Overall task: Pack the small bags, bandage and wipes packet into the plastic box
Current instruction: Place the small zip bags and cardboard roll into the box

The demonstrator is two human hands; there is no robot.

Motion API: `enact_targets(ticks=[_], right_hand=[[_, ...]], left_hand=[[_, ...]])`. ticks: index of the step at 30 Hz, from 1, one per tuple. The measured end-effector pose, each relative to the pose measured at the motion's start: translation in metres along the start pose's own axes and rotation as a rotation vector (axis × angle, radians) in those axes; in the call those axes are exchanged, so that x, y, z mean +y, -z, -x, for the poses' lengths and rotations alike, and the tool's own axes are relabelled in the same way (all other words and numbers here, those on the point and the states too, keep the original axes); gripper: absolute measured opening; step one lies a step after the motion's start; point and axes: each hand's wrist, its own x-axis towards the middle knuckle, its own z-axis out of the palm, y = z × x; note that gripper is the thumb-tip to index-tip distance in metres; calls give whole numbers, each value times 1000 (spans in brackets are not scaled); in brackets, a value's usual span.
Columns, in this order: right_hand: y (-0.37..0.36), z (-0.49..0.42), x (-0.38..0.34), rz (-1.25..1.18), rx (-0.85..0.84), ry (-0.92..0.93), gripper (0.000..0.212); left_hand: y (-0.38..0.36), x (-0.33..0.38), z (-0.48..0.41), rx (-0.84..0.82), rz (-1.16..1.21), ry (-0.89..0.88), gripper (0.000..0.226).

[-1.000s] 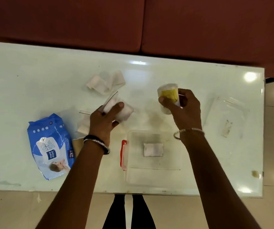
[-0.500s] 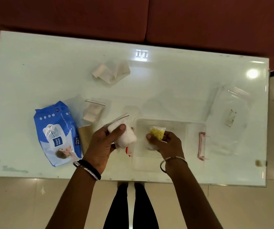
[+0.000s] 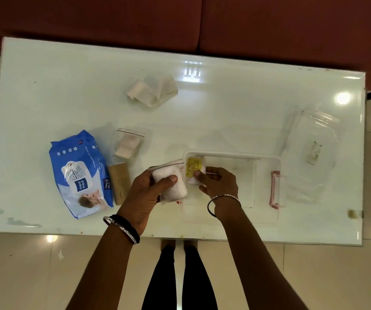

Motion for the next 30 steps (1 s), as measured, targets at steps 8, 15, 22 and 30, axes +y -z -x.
enact_targets(ticks=[8, 15, 22, 30], right_hand=[[31, 31, -3, -10, 72, 127, 22], [54, 70, -8, -173, -380, 132, 34], [68, 35, -2, -191, -105, 65, 24], [51, -24, 0, 44, 55, -4, 13]], left_hand=[[-8, 2, 8, 73, -169, -59, 62], [-41, -3, 18, 23, -521, -180, 61], [-49, -9, 23, 104, -566, -255, 43], [-28, -14, 14, 346, -743, -405, 25]])
